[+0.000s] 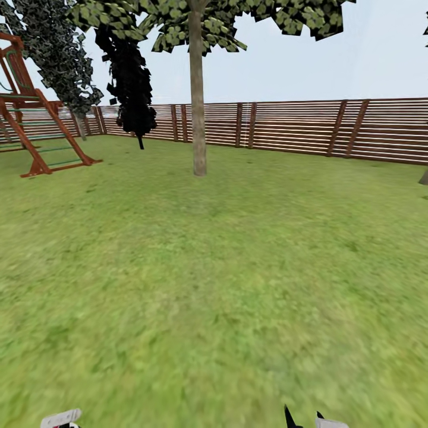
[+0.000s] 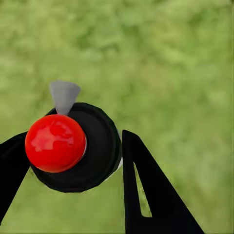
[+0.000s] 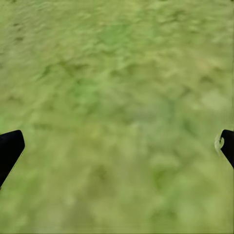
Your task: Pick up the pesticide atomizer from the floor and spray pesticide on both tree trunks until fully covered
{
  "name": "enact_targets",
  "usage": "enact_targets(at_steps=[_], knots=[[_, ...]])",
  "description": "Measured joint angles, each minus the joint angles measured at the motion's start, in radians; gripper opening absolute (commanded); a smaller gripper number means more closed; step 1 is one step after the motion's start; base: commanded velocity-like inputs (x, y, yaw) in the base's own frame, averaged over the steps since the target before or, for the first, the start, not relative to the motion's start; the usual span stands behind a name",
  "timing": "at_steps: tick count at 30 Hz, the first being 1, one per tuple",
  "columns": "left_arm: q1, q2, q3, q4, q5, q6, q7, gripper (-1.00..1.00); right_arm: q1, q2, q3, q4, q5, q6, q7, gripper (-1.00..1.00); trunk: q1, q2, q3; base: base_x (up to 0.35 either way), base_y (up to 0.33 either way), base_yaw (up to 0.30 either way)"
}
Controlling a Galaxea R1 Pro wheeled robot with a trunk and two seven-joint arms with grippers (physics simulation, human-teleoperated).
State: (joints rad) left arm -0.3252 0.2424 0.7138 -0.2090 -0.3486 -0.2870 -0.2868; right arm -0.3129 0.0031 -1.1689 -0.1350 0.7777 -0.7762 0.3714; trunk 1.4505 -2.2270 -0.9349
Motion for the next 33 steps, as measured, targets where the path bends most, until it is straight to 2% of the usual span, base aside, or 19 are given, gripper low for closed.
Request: enact_targets(at_steps=[33], knots=[[0.000, 0.000, 0.000, 0.001, 0.002, 0.000, 0.000, -1.00, 0.000, 0.000, 0.000, 0.000, 0.000, 0.000, 0.000, 1.00, 0.000, 0.000, 0.000, 0.338, 0.000, 0.000]])
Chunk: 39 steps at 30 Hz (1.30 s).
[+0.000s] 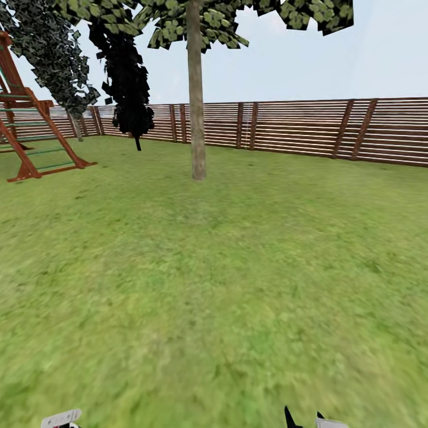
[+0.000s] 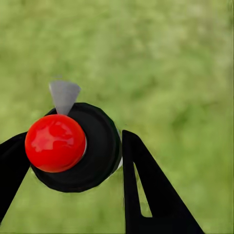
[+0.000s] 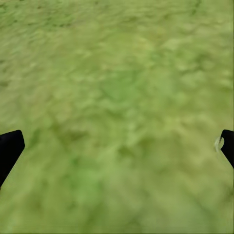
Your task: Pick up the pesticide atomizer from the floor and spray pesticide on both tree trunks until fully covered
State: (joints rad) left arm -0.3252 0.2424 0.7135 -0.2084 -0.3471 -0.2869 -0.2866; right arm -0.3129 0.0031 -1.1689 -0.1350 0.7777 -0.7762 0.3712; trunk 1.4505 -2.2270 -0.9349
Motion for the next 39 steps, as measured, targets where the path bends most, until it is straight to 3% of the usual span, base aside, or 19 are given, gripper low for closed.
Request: enact_targets(at_steps=[39], knots=[[0.000, 0.000, 0.000, 0.004, 0.000, 0.002, -0.001, -1.00, 0.000, 0.000, 0.000, 0.000, 0.000, 0.000, 0.000, 1.00, 0.000, 0.000, 0.000, 0.338, 0.000, 0.000]])
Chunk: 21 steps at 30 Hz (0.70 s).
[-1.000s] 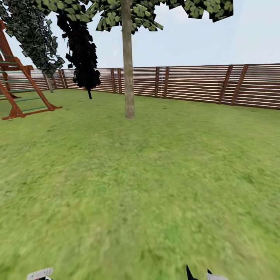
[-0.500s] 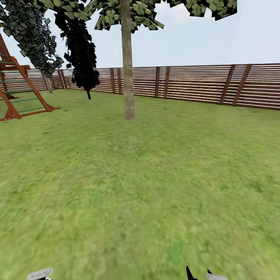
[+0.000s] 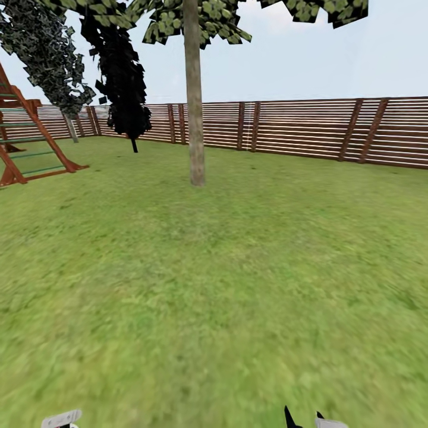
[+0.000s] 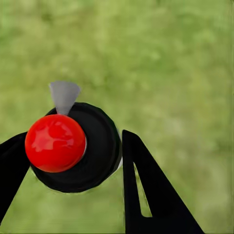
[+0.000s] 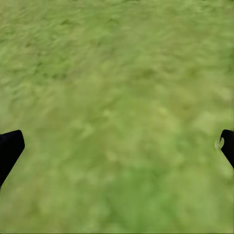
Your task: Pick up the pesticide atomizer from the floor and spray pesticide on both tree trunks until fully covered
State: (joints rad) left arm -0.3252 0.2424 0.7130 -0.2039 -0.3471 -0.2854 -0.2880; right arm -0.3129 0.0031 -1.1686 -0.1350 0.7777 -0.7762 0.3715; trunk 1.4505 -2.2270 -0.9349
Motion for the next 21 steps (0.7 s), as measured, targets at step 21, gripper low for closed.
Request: enact_targets(at_steps=[21], knots=[[0.000, -0.004, 0.000, 0.002, 0.000, 0.000, 0.000, -1.00, 0.000, -0.003, 0.003, -0.004, 0.001, -0.002, 0.002, 1.00, 0.000, 0.000, 0.000, 0.338, 0.000, 0.000]])
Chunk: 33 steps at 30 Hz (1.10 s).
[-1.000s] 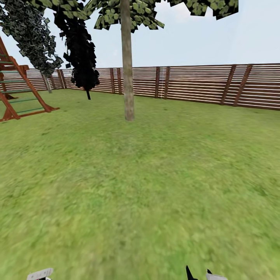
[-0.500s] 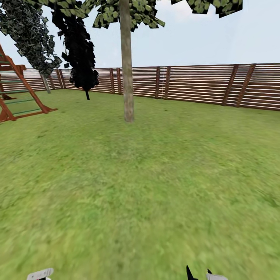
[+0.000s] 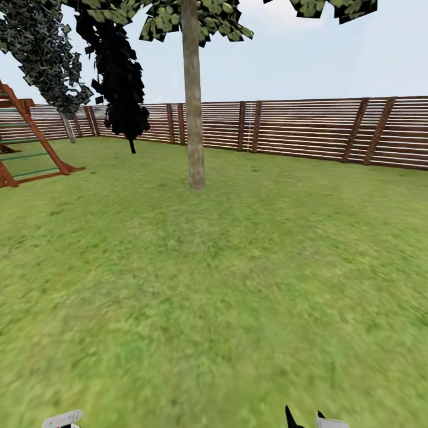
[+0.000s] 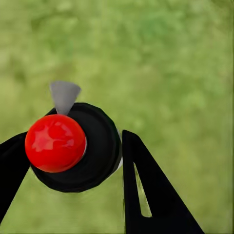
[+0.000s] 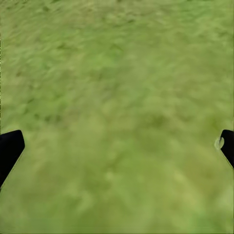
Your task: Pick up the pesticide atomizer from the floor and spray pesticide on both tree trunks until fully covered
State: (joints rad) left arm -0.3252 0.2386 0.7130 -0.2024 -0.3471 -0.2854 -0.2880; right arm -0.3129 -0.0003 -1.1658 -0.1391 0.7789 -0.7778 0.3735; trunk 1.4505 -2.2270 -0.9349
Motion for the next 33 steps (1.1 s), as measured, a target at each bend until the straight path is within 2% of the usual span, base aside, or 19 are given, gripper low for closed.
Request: enact_targets(at_steps=[6, 11, 33], knots=[[0.000, 0.002, 0.000, 0.000, 0.000, -0.001, 0.000, -1.00, 0.000, -0.004, -0.001, -0.004, -0.001, 0.000, 0.001, 1.00, 0.000, 0.000, 0.000, 0.338, 0.000, 0.000], [0.000, 0.003, 0.001, -0.003, 0.000, -0.001, 0.000, -1.00, 0.000, -0.046, -0.007, -0.004, -0.007, 0.000, -0.001, 1.00, 0.000, 0.000, 0.000, 0.338, 0.000, 0.000], [0.000, 0.004, 0.001, -0.006, 0.000, -0.002, 0.000, -1.00, 0.000, -0.050, 0.011, -0.004, 0.000, -0.001, 0.001, 1.00, 0.000, 0.000, 0.000, 0.338, 0.000, 0.000]])
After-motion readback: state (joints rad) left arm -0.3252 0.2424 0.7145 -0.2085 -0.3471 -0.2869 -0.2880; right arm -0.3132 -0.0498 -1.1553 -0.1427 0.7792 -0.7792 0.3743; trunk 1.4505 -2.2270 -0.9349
